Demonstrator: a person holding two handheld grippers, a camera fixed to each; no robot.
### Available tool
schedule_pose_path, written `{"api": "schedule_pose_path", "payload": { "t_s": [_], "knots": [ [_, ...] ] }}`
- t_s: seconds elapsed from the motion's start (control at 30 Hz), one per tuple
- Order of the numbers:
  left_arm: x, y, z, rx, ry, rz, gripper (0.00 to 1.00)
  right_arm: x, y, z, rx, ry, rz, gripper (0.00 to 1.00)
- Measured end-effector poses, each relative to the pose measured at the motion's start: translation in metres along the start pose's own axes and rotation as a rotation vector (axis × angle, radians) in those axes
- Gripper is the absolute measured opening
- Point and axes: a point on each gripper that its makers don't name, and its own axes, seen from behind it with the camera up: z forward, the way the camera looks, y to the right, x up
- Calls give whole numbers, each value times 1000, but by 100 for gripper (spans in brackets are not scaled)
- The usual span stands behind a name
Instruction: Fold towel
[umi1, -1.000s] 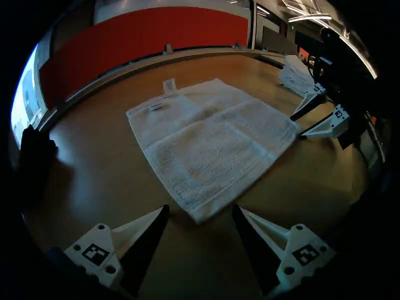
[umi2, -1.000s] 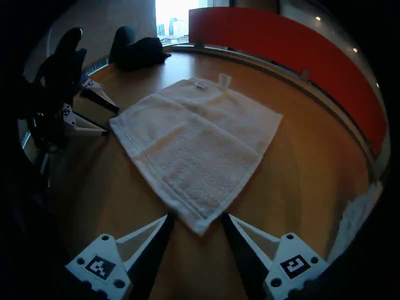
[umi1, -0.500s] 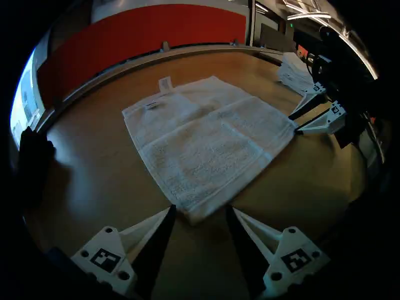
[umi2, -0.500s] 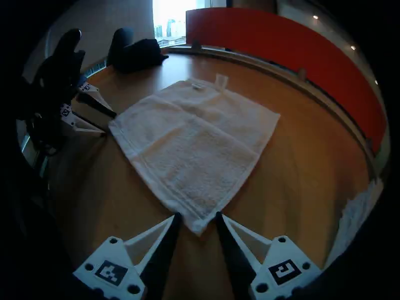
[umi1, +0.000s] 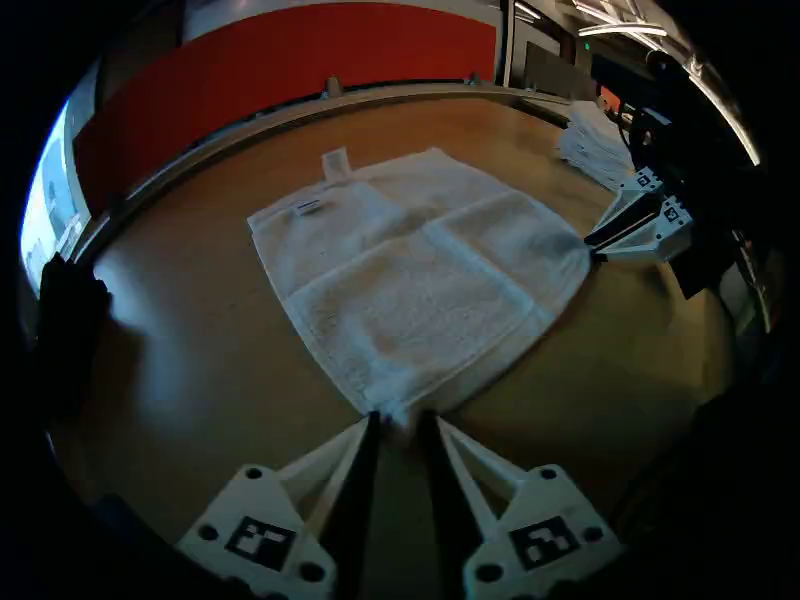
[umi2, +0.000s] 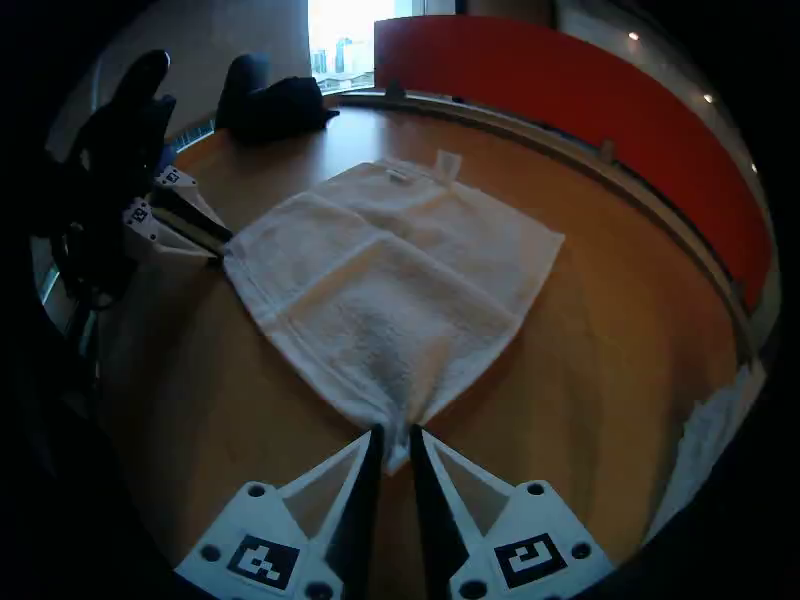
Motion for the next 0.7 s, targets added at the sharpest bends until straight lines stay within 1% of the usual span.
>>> {"api": "schedule_pose_path", "payload": {
  "t_s": [0.03,0.1,0.23,0.37,0.47,0.7],
  "knots": [
    [0,0,0,5,-1,-5,20,0,0,0,0,0,-1,20],
    [1,0,1,14,-4,-13,16,1,0,0,1,0,-1,19],
    [2,1,1,25,-6,-23,13,5,-1,-1,4,9,4,15],
    [5,2,-1,29,-2,-41,13,8,-1,-3,5,16,9,13],
    [10,2,-5,31,9,-54,13,9,0,-6,4,22,9,13],
    [21,1,-12,36,26,-63,13,13,1,-13,8,35,24,12]
  ]
}}
